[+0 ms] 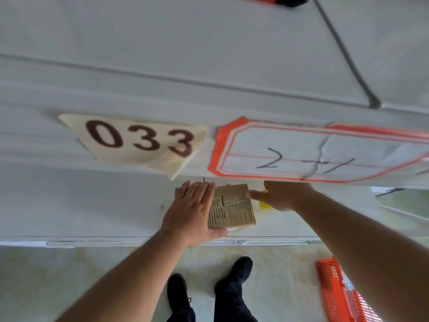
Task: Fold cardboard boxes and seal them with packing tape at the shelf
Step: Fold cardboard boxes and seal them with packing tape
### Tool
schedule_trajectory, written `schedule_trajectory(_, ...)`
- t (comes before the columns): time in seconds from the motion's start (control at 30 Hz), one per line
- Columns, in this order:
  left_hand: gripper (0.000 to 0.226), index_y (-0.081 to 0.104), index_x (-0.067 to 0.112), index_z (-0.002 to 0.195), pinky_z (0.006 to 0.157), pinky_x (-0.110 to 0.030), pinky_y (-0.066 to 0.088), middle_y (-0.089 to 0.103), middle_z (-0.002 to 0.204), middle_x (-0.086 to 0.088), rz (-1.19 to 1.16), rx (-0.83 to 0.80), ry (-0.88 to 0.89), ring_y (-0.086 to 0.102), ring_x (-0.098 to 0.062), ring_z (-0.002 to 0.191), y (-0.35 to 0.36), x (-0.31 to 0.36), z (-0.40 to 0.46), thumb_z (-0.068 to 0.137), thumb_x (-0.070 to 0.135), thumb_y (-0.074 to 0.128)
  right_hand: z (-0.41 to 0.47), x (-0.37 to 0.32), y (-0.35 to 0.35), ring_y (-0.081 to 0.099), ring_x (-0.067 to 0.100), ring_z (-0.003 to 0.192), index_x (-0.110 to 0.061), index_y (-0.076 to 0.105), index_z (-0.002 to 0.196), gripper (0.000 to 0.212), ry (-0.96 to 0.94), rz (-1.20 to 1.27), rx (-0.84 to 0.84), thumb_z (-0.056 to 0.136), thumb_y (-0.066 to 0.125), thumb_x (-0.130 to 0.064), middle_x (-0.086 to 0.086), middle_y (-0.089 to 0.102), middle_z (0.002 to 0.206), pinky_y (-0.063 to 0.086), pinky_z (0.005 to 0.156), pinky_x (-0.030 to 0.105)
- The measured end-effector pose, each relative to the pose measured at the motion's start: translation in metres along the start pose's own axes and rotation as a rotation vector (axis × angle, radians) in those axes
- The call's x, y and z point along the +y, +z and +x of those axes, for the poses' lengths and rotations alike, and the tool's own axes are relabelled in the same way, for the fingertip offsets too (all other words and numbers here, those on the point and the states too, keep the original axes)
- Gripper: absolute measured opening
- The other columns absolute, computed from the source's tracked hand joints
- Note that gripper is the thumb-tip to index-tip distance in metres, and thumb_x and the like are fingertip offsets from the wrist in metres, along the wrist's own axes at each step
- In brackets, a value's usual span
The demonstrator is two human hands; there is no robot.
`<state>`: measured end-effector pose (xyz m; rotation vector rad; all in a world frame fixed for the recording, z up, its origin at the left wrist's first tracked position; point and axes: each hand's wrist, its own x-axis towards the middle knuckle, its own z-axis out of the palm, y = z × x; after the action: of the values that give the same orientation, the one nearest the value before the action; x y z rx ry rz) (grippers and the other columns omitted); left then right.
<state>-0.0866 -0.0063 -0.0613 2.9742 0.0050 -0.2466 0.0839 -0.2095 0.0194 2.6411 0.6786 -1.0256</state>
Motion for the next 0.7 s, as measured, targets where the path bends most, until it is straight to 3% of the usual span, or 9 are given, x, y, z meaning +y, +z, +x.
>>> schedule_trajectory(0.1, 0.132, 0.002, 0.01, 0.164, 0.128, -0.049, 0.005, 0.013, 0.169, -0.009, -0.01, -0.022, -0.018, 0.012, -0.029, 0.155, -0.002, 0.002, -0.001, 0.071, 0.101, 0.027, 0.014, 0.004, 0.017, 0.063, 0.026, 0.111, -0.014, 0.063, 0.12, 0.093, 0.01, 0.082, -0.01, 0.085, 0.026, -0.093, 0.004, 0.067, 0.125, 0.045, 0.089, 0.04)
schedule_trajectory(0.17, 0.132, 0.002, 0.012, 0.164, 0.127, -0.049, 0.006, 0.011, 0.17, -0.008, -0.023, -0.03, -0.035, 0.01, -0.029, 0.156, -0.004, 0.003, -0.001, 0.07, 0.101, 0.028, 0.021, 0.008, 0.027, 0.065, 0.023, 0.1, -0.018, 0.064, 0.108, 0.094, 0.013, 0.069, 0.024, 0.08, 0.023, -0.098, 0.002, 0.07, 0.113, 0.048, 0.083, 0.039)
schedule_trajectory(0.27, 0.13, 0.003, 0.013, 0.164, 0.126, -0.05, 0.009, 0.011, 0.17, -0.007, -0.025, -0.016, -0.033, 0.01, -0.03, 0.156, -0.002, 0.003, 0.0, 0.071, 0.1, 0.027, 0.02, 0.009, 0.033, 0.064, 0.021, 0.098, -0.023, 0.064, 0.106, 0.093, 0.03, 0.021, 0.077, 0.079, 0.02, -0.099, -0.004, 0.069, 0.107, 0.044, 0.077, 0.038)
schedule_trajectory(0.4, 0.117, -0.011, 0.022, 0.163, 0.126, -0.055, 0.002, 0.009, 0.169, -0.006, 0.025, -0.02, 0.049, 0.009, -0.032, 0.154, 0.0, 0.004, -0.002, 0.08, 0.095, 0.024, 0.019, 0.009, 0.037, 0.058, 0.018, 0.082, -0.027, 0.057, 0.086, 0.082, 0.036, -0.053, 0.149, 0.079, 0.017, -0.099, -0.01, 0.061, 0.082, 0.041, 0.073, 0.036)
schedule_trajectory(0.5, 0.113, -0.017, 0.023, 0.162, 0.126, -0.058, -0.003, -0.003, 0.17, -0.006, 0.052, -0.054, 0.061, 0.0, -0.032, 0.156, 0.0, 0.004, -0.001, 0.082, 0.094, 0.021, 0.022, 0.01, 0.041, 0.06, 0.015, 0.079, -0.026, 0.062, 0.08, 0.084, 0.051, 0.02, 0.173, 0.079, 0.02, -0.099, -0.007, 0.065, 0.079, 0.046, 0.071, 0.035)
schedule_trajectory(0.6, 0.114, -0.018, 0.023, 0.161, 0.125, -0.058, -0.003, -0.01, 0.171, -0.005, 0.045, -0.065, 0.059, -0.006, -0.031, 0.157, 0.001, 0.004, 0.001, 0.081, 0.095, 0.02, 0.02, 0.01, 0.046, 0.061, 0.015, 0.079, -0.022, 0.066, 0.081, 0.084, 0.071, 0.139, 0.154, 0.082, 0.025, -0.095, -0.004, 0.066, 0.082, 0.052, 0.079, 0.037)
schedule_trajectory(0.7, 0.114, -0.018, 0.023, 0.161, 0.125, -0.059, -0.003, -0.01, 0.171, -0.005, 0.041, -0.078, 0.051, -0.006, -0.031, 0.157, 0.0, 0.003, 0.0, 0.081, 0.094, 0.022, 0.02, 0.009, 0.052, 0.059, 0.017, 0.076, -0.02, 0.057, 0.077, 0.08, 0.083, 0.245, 0.142, 0.083, 0.027, -0.094, -0.003, 0.063, 0.078, 0.046, 0.068, 0.035)
